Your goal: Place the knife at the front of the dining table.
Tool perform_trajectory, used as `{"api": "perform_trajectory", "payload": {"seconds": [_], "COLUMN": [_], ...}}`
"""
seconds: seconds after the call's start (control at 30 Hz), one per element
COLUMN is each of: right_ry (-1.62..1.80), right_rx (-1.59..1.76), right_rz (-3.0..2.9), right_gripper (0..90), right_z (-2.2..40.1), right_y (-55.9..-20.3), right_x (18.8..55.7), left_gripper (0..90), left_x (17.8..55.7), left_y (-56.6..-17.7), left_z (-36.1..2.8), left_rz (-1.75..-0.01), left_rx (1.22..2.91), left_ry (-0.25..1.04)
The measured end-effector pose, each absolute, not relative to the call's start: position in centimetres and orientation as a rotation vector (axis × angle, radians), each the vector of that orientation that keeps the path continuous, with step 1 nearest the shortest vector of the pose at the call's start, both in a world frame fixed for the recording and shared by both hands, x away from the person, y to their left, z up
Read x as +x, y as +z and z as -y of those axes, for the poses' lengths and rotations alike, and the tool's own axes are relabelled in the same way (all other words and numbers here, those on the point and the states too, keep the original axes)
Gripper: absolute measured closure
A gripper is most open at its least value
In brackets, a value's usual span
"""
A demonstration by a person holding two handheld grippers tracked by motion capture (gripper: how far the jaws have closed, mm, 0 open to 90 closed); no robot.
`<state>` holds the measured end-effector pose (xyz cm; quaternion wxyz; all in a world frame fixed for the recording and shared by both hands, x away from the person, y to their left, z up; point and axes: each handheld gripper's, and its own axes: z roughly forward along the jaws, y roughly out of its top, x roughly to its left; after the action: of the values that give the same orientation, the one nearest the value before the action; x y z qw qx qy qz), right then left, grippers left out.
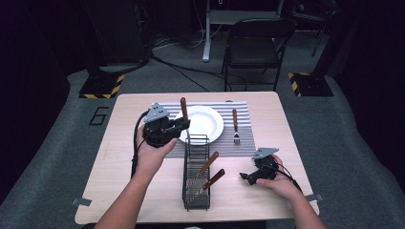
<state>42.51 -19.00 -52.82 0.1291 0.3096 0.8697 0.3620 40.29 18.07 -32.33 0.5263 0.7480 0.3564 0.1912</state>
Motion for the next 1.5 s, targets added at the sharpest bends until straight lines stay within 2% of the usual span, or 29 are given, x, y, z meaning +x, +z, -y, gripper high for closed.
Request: {"api": "perform_trajectory", "payload": {"seconds": [0.87,1.5], "right_ry": [1.053,1.052], "right_rx": [0.9,0.9], "right_rz": [-2.528,-2.529], "right_gripper": [0.0,0.0], "right_z": [19.0,19.0], "right_y": [-52.8,-52.8], "right_x": [42.5,42.5], "left_gripper": [76.9,77.0], "left_x": [41.0,43.4], "left_y": [-31.3,-34.8], "left_z": [-21.7,-24.4], "left_rz": [-0.933,-1.097], "left_rx": [1.76,1.726], "left_ry": [0.543,0.566]}}
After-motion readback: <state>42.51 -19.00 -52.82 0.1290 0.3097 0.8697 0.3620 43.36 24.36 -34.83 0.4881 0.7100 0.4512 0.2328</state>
